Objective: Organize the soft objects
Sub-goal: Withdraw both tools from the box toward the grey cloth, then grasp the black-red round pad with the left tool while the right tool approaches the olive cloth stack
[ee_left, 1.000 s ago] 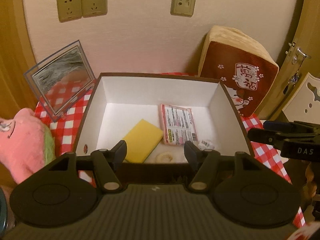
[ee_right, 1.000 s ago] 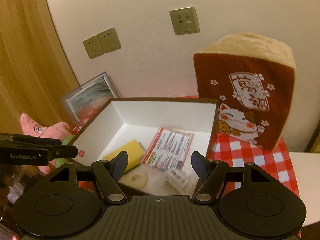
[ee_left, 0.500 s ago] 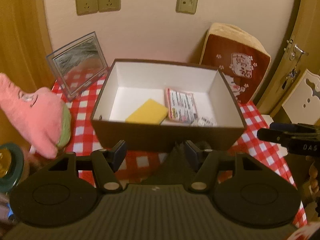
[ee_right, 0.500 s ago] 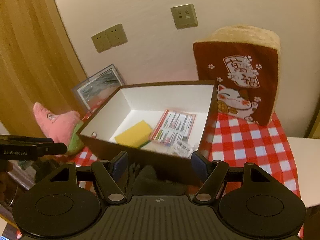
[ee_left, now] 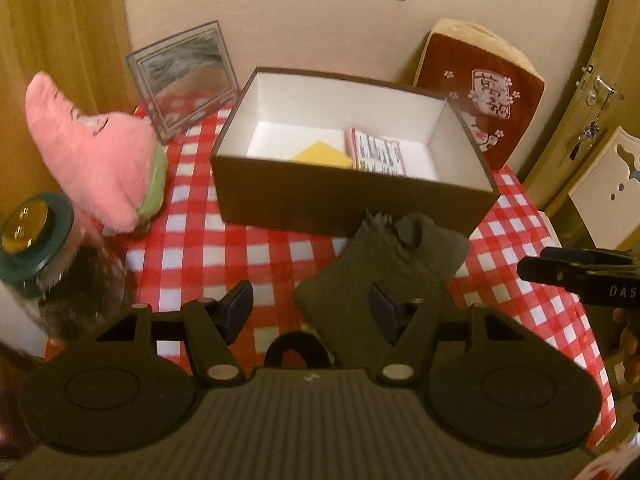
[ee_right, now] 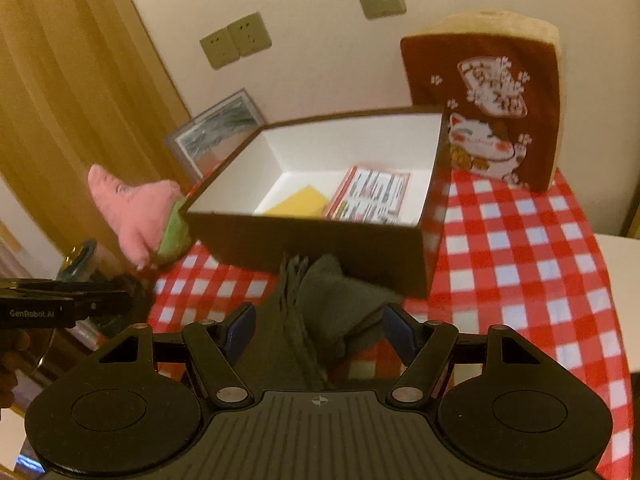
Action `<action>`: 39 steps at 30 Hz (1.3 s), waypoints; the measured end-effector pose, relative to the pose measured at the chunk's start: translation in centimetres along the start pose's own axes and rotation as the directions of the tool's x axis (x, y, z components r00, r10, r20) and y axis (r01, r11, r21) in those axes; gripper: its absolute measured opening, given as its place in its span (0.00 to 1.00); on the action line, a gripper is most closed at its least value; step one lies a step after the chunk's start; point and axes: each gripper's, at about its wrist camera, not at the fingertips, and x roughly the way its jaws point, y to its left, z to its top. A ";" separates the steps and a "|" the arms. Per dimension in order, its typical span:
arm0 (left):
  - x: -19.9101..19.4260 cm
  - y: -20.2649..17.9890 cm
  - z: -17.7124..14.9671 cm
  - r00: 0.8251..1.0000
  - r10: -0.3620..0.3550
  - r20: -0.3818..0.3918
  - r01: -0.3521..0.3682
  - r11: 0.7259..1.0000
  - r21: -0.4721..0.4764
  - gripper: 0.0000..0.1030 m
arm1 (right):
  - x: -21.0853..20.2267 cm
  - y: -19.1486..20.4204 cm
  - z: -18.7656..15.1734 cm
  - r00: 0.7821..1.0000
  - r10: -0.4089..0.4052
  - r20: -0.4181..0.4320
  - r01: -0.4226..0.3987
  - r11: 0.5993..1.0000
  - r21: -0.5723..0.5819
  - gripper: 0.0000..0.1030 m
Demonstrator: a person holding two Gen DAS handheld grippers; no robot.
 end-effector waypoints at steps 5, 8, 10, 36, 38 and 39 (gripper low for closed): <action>-0.2 0.2 -1.6 1.000 0.004 -0.017 -0.004 1.000 -0.023 0.60 | 0.3 0.4 -1.4 0.999 0.003 -0.034 -0.003 1.000 0.005 0.68; -0.1 0.3 -2.4 0.999 0.001 -0.037 -0.002 1.000 -0.024 0.60 | 0.5 0.6 -2.1 0.999 0.003 -0.051 -0.003 1.000 0.002 0.68; 0.0 0.3 -2.8 0.999 0.003 -0.046 -0.005 1.000 -0.025 0.60 | 0.7 0.8 -2.6 0.998 0.005 -0.060 -0.005 1.000 -0.003 0.68; 5.7 0.7 -7.8 0.981 -0.006 -0.193 0.006 1.000 -0.001 0.60 | 4.8 0.9 -5.4 0.984 -0.014 -0.178 0.010 1.000 -0.021 0.68; 6.4 0.6 -7.9 0.978 -0.004 -0.207 0.006 1.000 0.011 0.60 | 5.2 0.9 -5.4 0.983 -0.014 -0.184 0.010 1.000 -0.021 0.68; 6.8 0.6 -7.9 0.977 -0.001 -0.214 0.005 1.000 0.017 0.60 | 5.4 0.9 -5.4 0.982 -0.014 -0.187 0.010 1.000 -0.021 0.68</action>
